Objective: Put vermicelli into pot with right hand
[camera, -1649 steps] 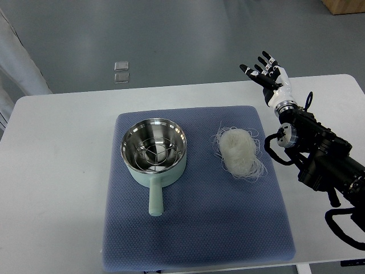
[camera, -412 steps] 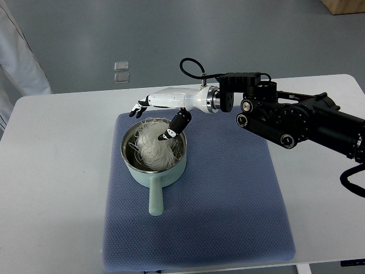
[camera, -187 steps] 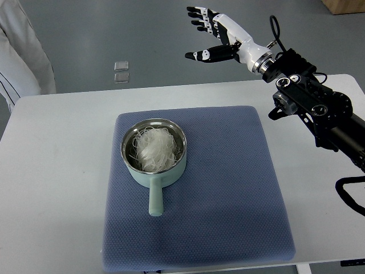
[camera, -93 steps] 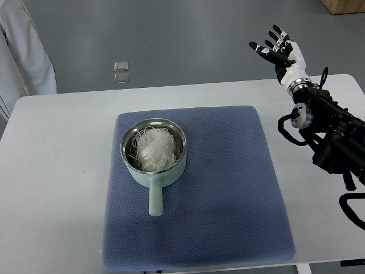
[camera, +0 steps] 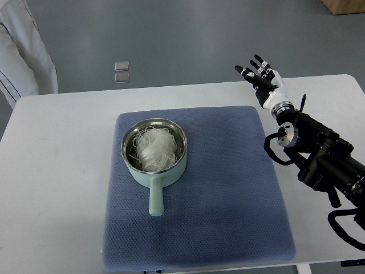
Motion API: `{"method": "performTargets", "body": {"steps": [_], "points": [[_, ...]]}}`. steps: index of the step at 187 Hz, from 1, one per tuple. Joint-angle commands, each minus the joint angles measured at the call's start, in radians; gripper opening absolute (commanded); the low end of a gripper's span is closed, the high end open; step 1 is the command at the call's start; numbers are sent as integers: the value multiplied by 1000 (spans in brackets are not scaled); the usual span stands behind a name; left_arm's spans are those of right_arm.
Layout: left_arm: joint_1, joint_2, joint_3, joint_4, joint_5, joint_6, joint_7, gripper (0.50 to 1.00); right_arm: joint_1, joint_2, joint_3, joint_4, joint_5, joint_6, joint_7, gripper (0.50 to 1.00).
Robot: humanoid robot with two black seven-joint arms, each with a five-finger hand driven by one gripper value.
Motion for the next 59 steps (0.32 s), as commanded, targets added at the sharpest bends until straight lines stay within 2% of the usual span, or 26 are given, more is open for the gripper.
{"method": "performTargets", "body": {"steps": [1, 59], "points": [[0, 0, 0, 0, 0, 0, 0, 1000, -9, -3, 1, -1, 0, -2, 2, 928], [0, 0, -2, -2, 0, 0, 0, 1000, -32, -3, -2, 0, -10, -25, 55, 930]]}}
